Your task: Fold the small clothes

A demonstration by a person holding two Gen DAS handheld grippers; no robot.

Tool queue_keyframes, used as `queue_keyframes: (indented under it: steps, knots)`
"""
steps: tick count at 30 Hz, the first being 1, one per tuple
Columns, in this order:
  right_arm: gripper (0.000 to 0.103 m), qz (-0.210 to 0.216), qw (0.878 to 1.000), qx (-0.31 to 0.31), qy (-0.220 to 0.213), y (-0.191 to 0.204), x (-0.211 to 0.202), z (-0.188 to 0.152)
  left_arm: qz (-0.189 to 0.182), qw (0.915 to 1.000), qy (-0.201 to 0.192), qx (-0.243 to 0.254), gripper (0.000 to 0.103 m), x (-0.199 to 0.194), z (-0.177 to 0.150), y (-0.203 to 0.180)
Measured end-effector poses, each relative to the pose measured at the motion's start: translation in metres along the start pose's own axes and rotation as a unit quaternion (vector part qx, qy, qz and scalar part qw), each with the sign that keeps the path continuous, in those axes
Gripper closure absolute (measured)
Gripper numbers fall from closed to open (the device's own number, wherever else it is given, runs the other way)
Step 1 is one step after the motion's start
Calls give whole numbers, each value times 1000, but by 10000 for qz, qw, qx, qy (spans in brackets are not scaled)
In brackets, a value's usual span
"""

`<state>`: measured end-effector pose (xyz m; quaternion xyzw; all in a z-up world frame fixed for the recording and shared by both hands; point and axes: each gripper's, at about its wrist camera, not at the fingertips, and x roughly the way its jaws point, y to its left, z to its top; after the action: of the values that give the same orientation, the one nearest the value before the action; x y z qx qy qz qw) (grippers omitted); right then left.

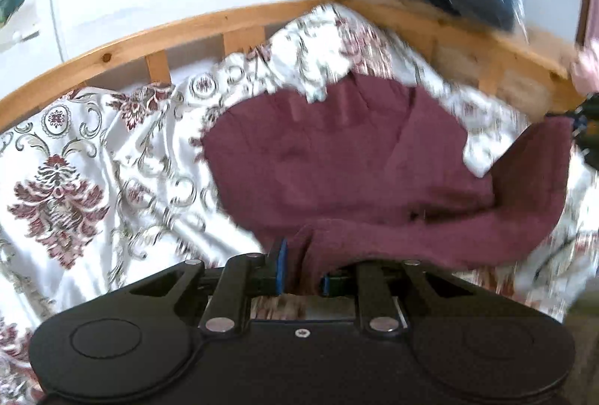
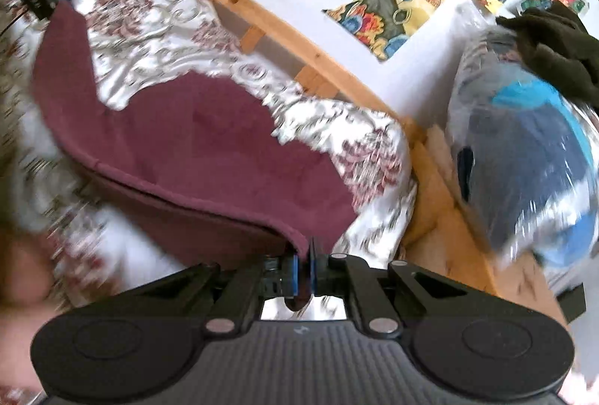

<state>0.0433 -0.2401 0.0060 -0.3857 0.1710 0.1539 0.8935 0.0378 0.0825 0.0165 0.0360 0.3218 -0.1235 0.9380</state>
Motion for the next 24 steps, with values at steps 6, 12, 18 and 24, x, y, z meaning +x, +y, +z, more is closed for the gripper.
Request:
queue_keyframes:
  steps: [6, 12, 18, 24]
  knots:
    - [96, -4, 9988, 471, 122, -52, 78, 44, 503, 9978, -392, -166, 82, 34, 50, 24]
    - [96, 182, 9877, 1439, 583, -102, 172, 61, 901, 9957, -8, -206, 82, 110, 99, 63]
    - [96, 430, 9719, 2090, 996, -126, 253, 47, 1104, 9931, 381, -77, 81, 187, 144, 65]
    - [95, 556, 9604, 2402, 1296, -127, 298, 29, 1139, 9892, 876, -291, 81, 250, 162, 77]
